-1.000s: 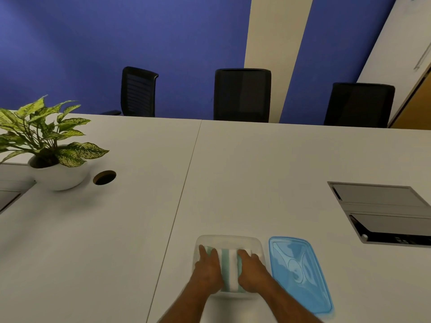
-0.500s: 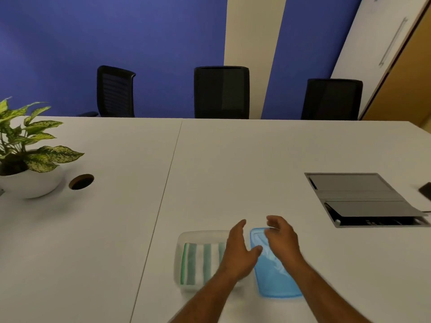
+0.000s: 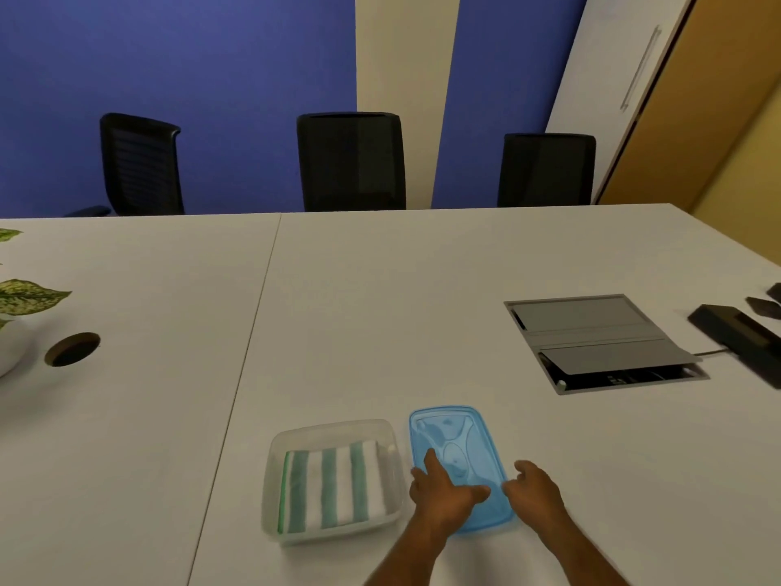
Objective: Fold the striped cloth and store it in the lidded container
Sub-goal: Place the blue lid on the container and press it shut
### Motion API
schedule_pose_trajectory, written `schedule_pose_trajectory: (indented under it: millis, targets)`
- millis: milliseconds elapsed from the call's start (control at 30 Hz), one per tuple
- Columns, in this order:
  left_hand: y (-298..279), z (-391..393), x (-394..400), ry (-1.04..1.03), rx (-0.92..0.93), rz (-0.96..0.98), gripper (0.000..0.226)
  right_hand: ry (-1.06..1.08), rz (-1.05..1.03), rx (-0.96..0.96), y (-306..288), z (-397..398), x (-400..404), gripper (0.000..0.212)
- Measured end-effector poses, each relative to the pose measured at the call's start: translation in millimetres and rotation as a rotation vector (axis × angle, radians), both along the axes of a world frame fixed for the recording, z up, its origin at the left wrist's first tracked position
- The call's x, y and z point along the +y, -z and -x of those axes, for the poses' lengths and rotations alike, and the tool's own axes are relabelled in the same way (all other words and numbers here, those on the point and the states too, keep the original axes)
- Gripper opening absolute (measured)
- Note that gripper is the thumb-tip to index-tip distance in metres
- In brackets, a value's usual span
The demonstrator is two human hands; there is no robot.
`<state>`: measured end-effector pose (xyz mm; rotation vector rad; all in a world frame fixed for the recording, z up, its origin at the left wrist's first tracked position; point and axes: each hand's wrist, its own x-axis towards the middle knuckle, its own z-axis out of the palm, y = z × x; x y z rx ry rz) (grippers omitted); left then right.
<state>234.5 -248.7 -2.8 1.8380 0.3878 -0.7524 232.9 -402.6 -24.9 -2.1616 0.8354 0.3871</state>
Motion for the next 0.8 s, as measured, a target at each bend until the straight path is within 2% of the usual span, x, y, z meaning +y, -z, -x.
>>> schedule_pose_trajectory:
  millis: [133, 233, 267, 367, 467, 533, 633, 667, 733, 800]
  targets:
    - [5, 5, -4, 0.014, 0.066, -0.08, 0.118, -0.065, 0.066, 0.085, 9, 3, -1, 0.051]
    - [9, 9, -6, 0.002, 0.07, -0.095, 0.119, -0.156, 0.126, 0.123, 14, 9, 1, 0.024]
    - [8, 11, -6, -0.002, 0.068, -0.091, 0.12, -0.175, 0.141, 0.131, 18, 11, -1, 0.021]
    - [7, 13, -2, -0.047, 0.076, -0.041, 0.126, -0.207, 0.189, 0.159, 29, 16, -8, 0.038]
    - [4, 15, 4, -0.125, 0.112, 0.031, 0.131, -0.165, 0.19, 0.118, 26, 23, -11, 0.035]
    - [2, 18, 6, -0.153, 0.116, 0.089, 0.133, -0.088, 0.15, 0.043, 23, 27, -11, 0.032]
    - [-1, 21, 5, -0.223, 0.109, 0.213, 0.161, 0.076, 0.034, -0.093, 17, 28, -10, 0.032]
    - [-2, 22, 4, -0.256, 0.108, 0.248, 0.164, 0.158, -0.043, -0.144, 9, 28, -6, 0.03]
    - [-2, 22, 3, -0.323, 0.114, 0.324, 0.156, 0.287, -0.207, -0.234, -6, 30, -2, 0.027]
    - [-24, 25, 7, -0.366, 0.127, 0.407, 0.138, 0.313, -0.305, -0.329, -21, 32, -2, 0.025]
